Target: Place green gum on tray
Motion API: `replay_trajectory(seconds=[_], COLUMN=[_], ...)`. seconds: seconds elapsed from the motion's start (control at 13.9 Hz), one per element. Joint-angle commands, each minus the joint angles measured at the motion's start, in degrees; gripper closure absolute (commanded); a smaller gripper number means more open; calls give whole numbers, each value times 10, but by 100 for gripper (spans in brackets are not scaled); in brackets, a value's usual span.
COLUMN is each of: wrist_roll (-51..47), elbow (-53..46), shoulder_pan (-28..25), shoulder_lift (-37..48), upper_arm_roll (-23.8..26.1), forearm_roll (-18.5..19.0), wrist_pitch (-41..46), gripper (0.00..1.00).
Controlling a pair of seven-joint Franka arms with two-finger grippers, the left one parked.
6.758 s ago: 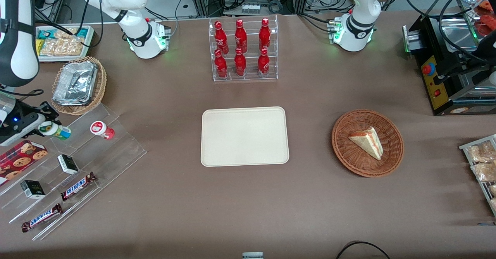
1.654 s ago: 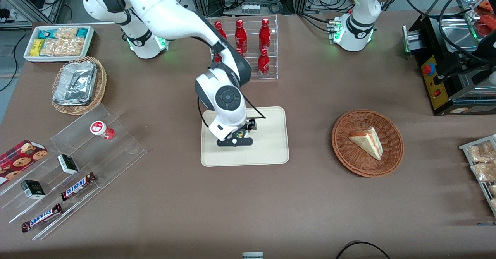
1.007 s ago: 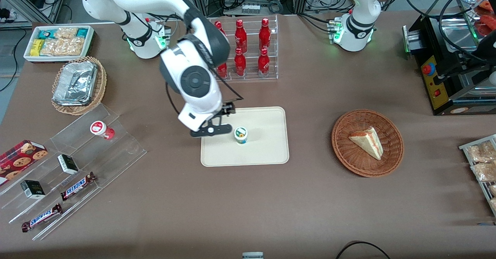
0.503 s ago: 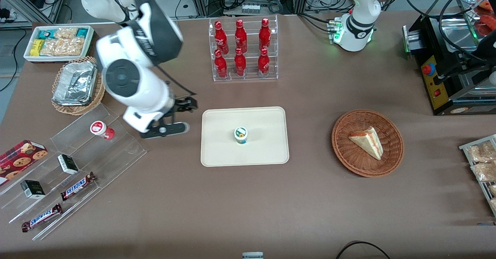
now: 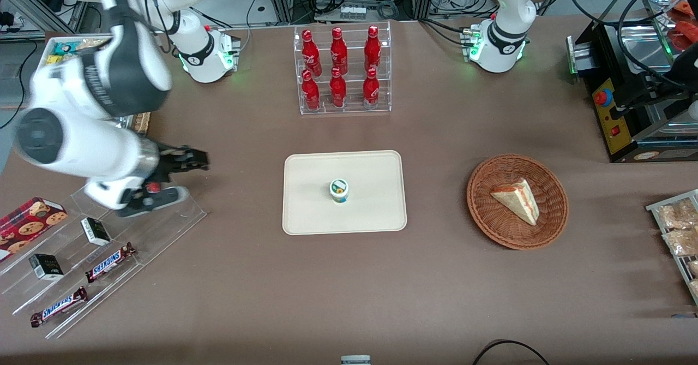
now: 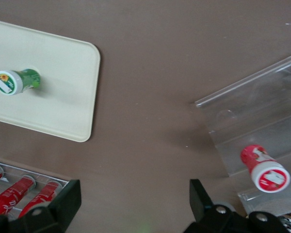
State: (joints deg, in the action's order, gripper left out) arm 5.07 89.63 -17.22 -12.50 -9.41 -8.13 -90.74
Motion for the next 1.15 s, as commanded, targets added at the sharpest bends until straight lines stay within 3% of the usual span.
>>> replay_trajectory(seconds=[0.0,0.36,0.72,1.08], wrist_roll=[6,6,-1,-52], elbow=[45,54,54,51], shoulder_pan=[75,168,178,186], shoulder_lift=[47,65,104,133], upper_arm_roll=[41,69,72,72], forearm_roll=[4,7,70,72], wrist_pitch=[-13,-12,30,82], gripper=[1,1,1,1])
